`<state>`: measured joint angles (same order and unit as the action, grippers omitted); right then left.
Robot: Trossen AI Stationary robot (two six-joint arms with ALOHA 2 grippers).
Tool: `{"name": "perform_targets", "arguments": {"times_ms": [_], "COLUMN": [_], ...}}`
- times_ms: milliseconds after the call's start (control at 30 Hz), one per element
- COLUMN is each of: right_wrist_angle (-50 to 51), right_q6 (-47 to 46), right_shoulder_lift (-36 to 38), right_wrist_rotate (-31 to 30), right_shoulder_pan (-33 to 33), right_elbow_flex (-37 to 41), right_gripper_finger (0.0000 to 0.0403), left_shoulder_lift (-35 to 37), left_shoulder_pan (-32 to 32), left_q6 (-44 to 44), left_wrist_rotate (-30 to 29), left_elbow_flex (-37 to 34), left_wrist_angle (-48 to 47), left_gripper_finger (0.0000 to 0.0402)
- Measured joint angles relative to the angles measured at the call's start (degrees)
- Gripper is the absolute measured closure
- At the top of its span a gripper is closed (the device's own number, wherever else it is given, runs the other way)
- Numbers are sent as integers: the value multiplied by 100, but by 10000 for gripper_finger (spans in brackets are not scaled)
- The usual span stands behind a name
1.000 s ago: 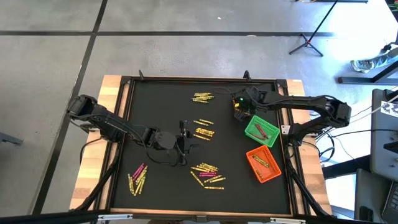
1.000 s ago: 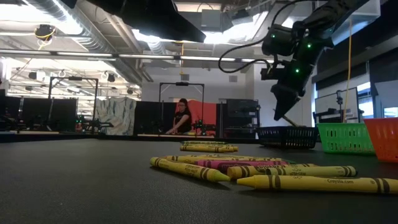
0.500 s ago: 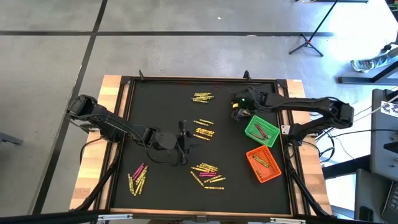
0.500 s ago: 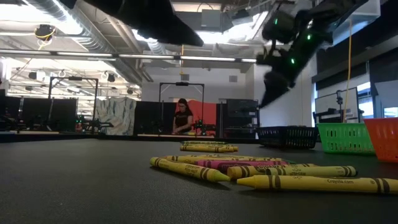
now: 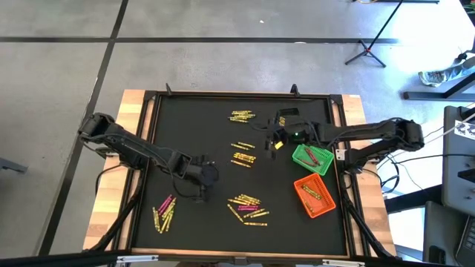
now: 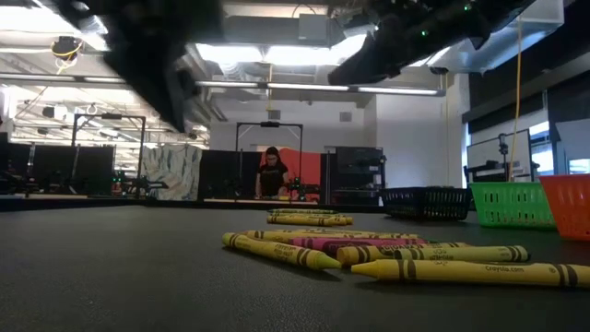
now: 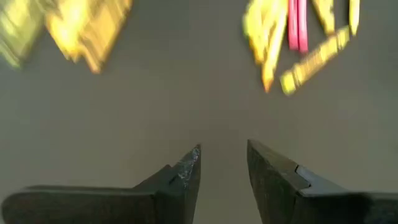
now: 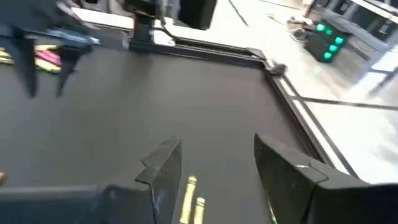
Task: Sort crayons
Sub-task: Put the red crayon into the green basket
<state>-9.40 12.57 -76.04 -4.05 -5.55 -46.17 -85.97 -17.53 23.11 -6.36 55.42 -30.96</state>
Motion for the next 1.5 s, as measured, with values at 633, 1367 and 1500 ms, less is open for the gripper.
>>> {"name": "perform_targets", "arguments": {"times_ms": [633,1367,1500], "right_wrist_angle": [-64,-763,-761], "right_q6": [90,1075,1185], "right_shoulder_lift": [-213,-211,-211], "right_wrist_rotate": [-92,-298,-302], "right_shoulder_pan": [521,517,517], "right_elbow_flex": [9,9,9], "right_gripper_finger": [205,205,205], "left_shoulder_lift": [96,-268,-398], "left_shoulder_pan": [-1776,-4218,-4165], "left_q6": [4591,10802,10612], "left_wrist_rotate": [1778,564,935], "left_elbow_flex": [0,-7,-9], "left_wrist_angle": [-2487,-1708,-1822], "left_gripper_finger": [288,288,288]}}
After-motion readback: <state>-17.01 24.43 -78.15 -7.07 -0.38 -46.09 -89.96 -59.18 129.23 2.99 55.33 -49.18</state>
